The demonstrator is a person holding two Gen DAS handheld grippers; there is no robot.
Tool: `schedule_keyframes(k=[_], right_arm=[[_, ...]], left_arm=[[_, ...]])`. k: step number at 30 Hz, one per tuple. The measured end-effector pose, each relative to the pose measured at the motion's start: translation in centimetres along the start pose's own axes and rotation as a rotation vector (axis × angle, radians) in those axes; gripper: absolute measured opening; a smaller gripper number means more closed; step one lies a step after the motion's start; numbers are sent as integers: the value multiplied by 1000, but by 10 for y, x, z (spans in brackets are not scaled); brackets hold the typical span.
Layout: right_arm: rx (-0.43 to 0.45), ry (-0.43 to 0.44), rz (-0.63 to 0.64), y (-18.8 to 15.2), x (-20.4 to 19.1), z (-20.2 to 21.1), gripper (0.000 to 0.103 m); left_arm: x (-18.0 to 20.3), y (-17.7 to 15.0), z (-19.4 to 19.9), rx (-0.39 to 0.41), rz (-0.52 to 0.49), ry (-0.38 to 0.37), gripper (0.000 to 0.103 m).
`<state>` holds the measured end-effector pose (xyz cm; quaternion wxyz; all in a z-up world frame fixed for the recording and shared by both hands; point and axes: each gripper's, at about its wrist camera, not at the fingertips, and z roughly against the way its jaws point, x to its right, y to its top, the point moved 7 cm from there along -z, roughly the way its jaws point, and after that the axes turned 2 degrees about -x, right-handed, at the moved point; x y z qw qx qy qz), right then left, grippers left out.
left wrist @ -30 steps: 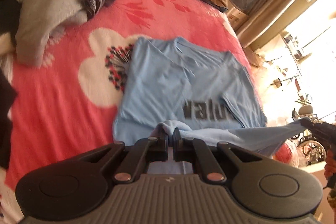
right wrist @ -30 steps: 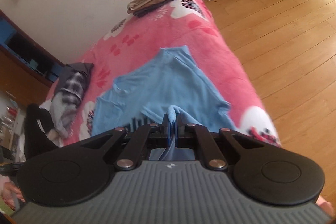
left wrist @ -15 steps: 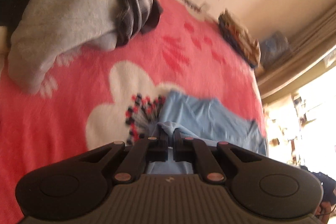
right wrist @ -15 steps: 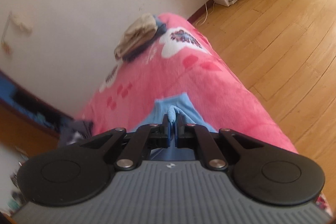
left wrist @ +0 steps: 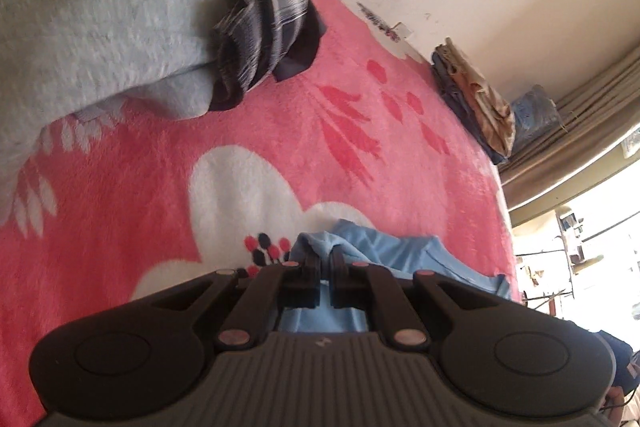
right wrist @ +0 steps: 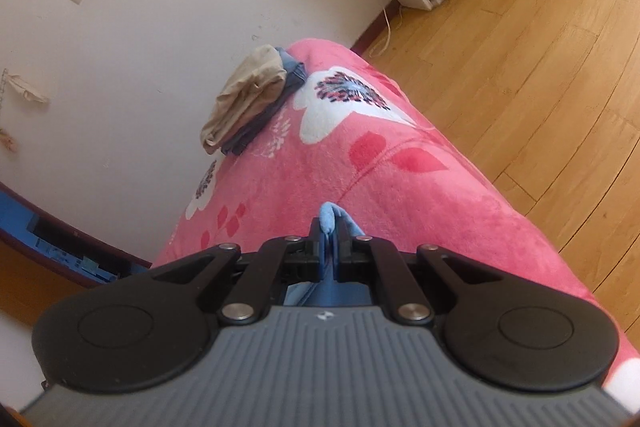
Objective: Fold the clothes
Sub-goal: 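Lift the hem with both tools and fold it over toward the collar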
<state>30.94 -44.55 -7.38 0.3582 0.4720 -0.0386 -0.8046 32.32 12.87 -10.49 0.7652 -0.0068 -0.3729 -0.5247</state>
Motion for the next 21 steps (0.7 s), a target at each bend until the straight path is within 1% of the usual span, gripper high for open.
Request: schedule_keyframes(k=[7,9,10,11,12,13,14,15,16,17,18,19,21], right_arm=[[-13,-9,-57,-1,24,-36,2],[-23,17,-102,-1,33,-47,2],[-29,31,-126,-1,38,-53,2],[-35,45,-149,-1,43,-58,3],[-40,58,-172,-1,47,-64,6],[-47,65,-212,0,54,-69,8],[-57,73,-242,1,60,-72,10],[-68,82,-271,1,65,-75,23],[-55,93,-283,2,68,-71,38],[-40,104,-293,3,71,-66,41],[-8,106,-278,5,70,-56,43],[17,108,-245,5,66,-45,44],[56,124,-147,-2,49,-21,44]], left_arm=[[-12,2,-23,4,26,-14,4],[-14,3,-29,-6,36,-43,5],[-17,4,-31,0,54,-55,8],[-22,7,-32,16,80,-64,18],[-27,9,-32,32,106,-73,23],[-31,12,-32,48,132,-82,33],[-35,14,-32,59,156,-92,37],[-39,15,-30,66,178,-102,38],[-42,16,-29,72,200,-113,39],[-43,16,-27,79,203,-116,42],[-42,15,-23,88,189,-111,43],[-39,14,-19,101,170,-103,47],[-32,11,-11,124,121,-90,48]])
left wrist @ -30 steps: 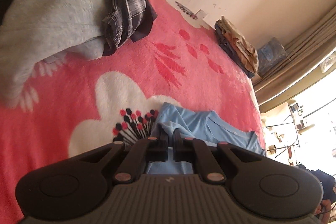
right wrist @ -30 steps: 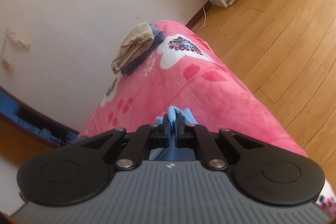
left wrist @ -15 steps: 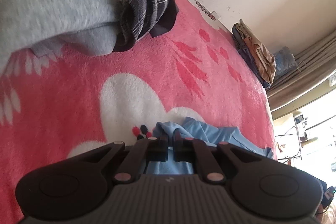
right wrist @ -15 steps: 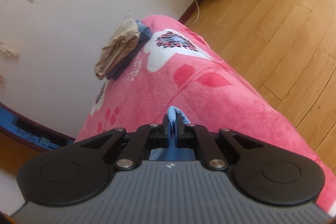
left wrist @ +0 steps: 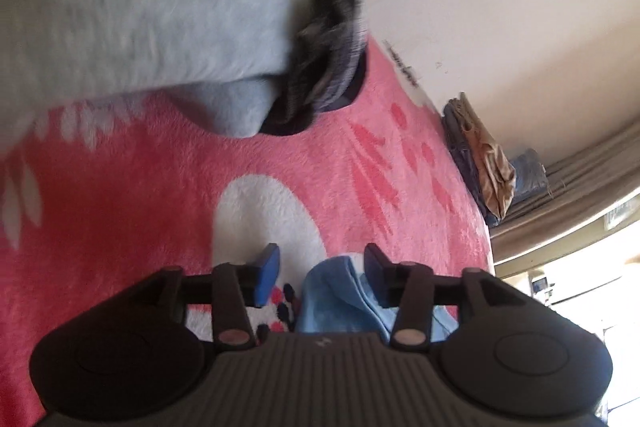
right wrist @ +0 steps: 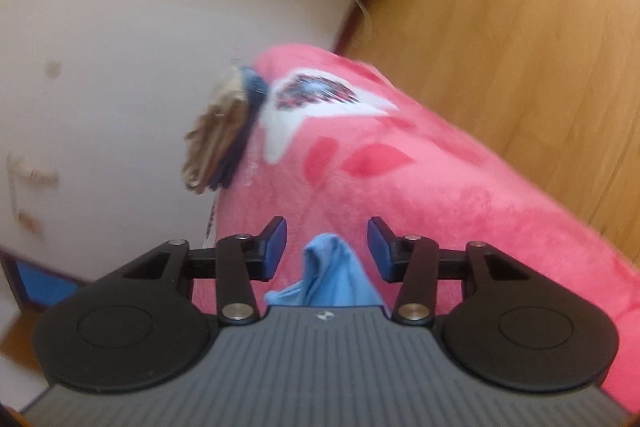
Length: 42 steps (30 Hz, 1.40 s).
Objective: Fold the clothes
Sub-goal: 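Lift the hem with both tools and fold it over toward the collar, then open both tools and release the folded hem onto the shirt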
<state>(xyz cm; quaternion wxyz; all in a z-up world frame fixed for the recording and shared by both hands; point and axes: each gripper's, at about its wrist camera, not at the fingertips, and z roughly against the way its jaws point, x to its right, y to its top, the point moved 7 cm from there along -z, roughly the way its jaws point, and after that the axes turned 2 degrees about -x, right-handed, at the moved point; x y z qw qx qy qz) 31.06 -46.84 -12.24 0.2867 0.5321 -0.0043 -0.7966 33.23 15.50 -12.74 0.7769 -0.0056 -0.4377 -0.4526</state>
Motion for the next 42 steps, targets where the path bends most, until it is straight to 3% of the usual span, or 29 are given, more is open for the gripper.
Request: schedule_keyframes(k=[2,5,8,13,15,18,20,22,25,32,34,39,42], right_arm=[[-34,20,131,-20,-25,11,44],[-227,2,464,-84,-72,-4,39],[-388,-28,790,-157,-106,-33,25],[-463,-137,1032,-207,-125,-107,14],[-422,-156,1058,-201,-138,-130,13],[-332,-159,966,-171,-150,-158,14],[-281,-172,836,-142,-144,-158,15],[-243,-125,685,-118,-136,-143,15],[-166,-71,619,-90,-123,-106,20],[-47,-170,382,-17,-42,-50,36],[-44,-192,305,-1,-19,-44,46],[-70,-143,193,16,4,-42,48],[-142,-110,211,10,0,-54,48]], left_arm=[[9,-6,8,17,-67,20,48],[23,-21,10,19,-202,103,49],[32,-35,0,5,-346,201,49],[33,-37,-9,31,-392,253,50],[31,-34,-12,47,-379,254,50],[29,-31,-15,55,-361,240,51],[28,-30,-17,52,-365,229,54],[28,-29,-19,47,-378,216,56],[28,-26,-22,43,-393,198,58],[23,-14,-28,39,-347,156,58],[22,-13,-28,35,-344,152,58],[19,-10,-28,31,-318,147,56],[17,-8,-26,37,-303,152,48]])
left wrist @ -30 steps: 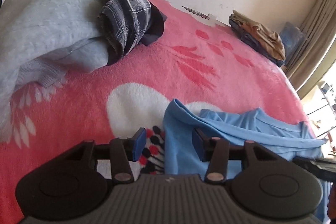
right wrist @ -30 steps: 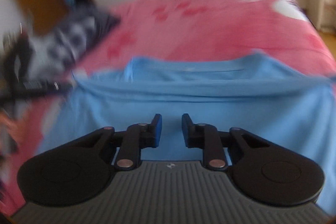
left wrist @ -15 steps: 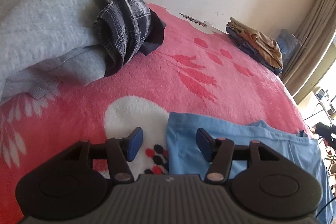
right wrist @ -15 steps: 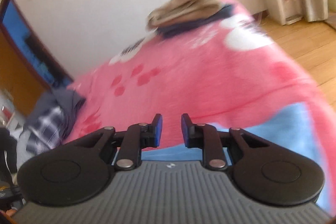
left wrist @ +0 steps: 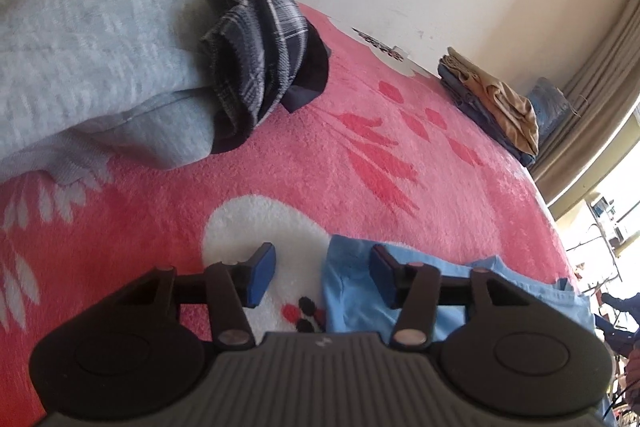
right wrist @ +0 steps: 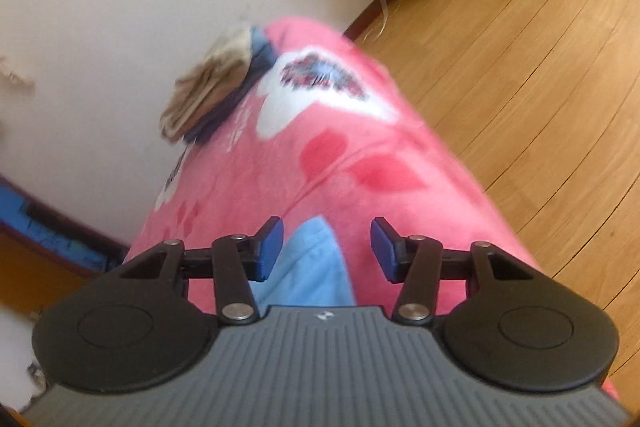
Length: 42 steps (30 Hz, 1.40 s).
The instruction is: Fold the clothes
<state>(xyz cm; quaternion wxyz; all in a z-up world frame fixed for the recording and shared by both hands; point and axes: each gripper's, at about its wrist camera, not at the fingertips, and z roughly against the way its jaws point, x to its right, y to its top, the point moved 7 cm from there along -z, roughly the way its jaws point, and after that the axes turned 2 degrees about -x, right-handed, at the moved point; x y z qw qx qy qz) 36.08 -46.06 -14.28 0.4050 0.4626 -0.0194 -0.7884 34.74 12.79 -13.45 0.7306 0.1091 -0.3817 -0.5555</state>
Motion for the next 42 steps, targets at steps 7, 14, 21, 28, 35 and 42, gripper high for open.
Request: schedule_keyframes(k=[7,14,21,28,35,42], right_arm=[[-50,18,77,-4,-19,-15,48],[-51,2,91,-3,-13,-13,36],[-41,-3,133,-5,-16,-15,12],[-6,-8,182,-7,-24,-9,4],[63,-14,239,-5,-37,2,3],[145,30,294,6,-60,22,2]], left_arm=[[-6,0,6,5,9,-12,40],[8,0,-3,8,-94,19,40],[28,-4,-7,34,-185,33,31],[32,-10,-8,29,-180,5,37],[28,-9,-5,60,-150,103,5],[32,5,18,144,-103,75,4]])
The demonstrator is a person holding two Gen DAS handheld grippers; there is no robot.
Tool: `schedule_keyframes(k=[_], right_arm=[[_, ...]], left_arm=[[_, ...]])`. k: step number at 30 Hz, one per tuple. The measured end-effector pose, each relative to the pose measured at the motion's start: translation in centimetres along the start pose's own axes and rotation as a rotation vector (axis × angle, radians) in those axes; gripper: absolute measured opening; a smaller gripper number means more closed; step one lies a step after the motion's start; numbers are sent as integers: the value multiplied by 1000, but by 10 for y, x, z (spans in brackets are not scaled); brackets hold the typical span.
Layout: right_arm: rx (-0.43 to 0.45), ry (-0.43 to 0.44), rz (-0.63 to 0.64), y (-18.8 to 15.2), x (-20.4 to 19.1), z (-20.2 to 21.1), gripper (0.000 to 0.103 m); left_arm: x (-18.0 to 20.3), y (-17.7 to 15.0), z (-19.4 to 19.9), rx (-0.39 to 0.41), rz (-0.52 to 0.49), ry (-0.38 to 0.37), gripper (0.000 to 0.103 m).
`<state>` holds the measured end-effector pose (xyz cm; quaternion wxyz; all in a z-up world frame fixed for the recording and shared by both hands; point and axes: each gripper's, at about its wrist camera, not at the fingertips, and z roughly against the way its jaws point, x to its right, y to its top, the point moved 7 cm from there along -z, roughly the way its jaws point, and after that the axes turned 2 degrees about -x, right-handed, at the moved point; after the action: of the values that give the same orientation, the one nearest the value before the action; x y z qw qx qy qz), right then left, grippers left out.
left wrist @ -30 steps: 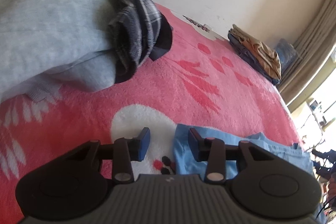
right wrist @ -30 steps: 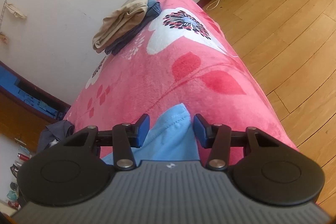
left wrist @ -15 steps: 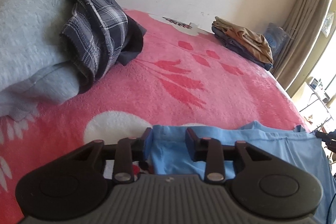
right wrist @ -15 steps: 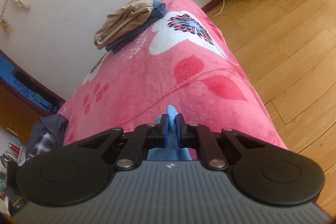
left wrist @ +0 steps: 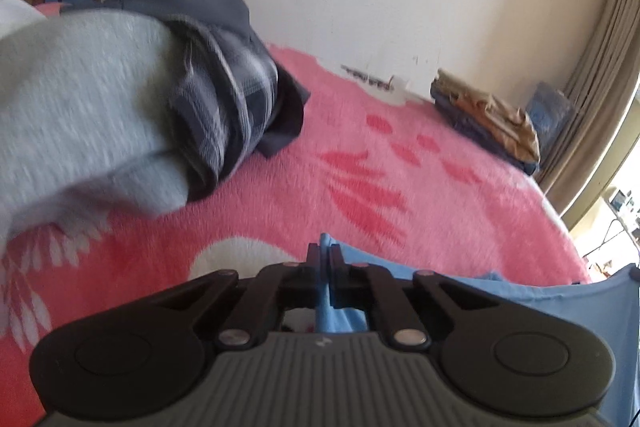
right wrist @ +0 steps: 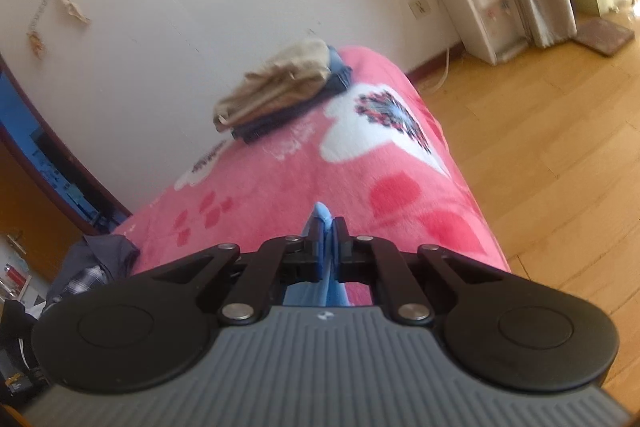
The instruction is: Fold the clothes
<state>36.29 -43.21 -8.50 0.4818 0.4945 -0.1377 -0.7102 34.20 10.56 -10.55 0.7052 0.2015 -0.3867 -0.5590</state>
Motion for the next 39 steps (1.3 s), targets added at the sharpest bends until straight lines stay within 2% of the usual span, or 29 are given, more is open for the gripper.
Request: schedule_keyframes(k=[5,9,11,12,15,17,18,19,23,28,34,37,39], right_arm=[[17,-13,-11,7,5,-6,2],[2,-42,-26,2,14,-20,2],[-41,-67,-57,-7,23,-32,3],[-63,-79,-73,-11,28,-38,6],[-90,-115,-167,-16,45,-38,8],[-70,-113,-195,-12,53,-23,13],[-65,-108,-201,-11,55,-14,19],[-74,-105,-204,-13,57,-3,24],[-136,-91,-200,-30,62,39,27],[-220,-77,-150,-69,57,81,30],[-280,-71,-123,-96,54,92,31],[-295,-49,-138,-102,52,96,31],[-299,-41,-139,-105,52,97,28]], left_arm=[[-3,6,-2,13,16,21,4],[-11,-6,-20,-49,31,52,4],[-17,-13,-27,-86,72,51,11],[-19,-14,-28,-90,95,45,11],[-21,-12,-23,-83,134,25,29],[-19,-10,-15,-80,111,36,48],[-18,-9,-10,-80,99,38,49],[-16,-8,-4,-80,87,37,50],[-13,-12,25,-124,53,22,55],[-6,-45,70,-225,-18,-23,57],[5,-104,103,-330,-71,-72,58],[8,-124,105,-363,-105,-48,58],[10,-132,106,-350,-157,-19,56]])
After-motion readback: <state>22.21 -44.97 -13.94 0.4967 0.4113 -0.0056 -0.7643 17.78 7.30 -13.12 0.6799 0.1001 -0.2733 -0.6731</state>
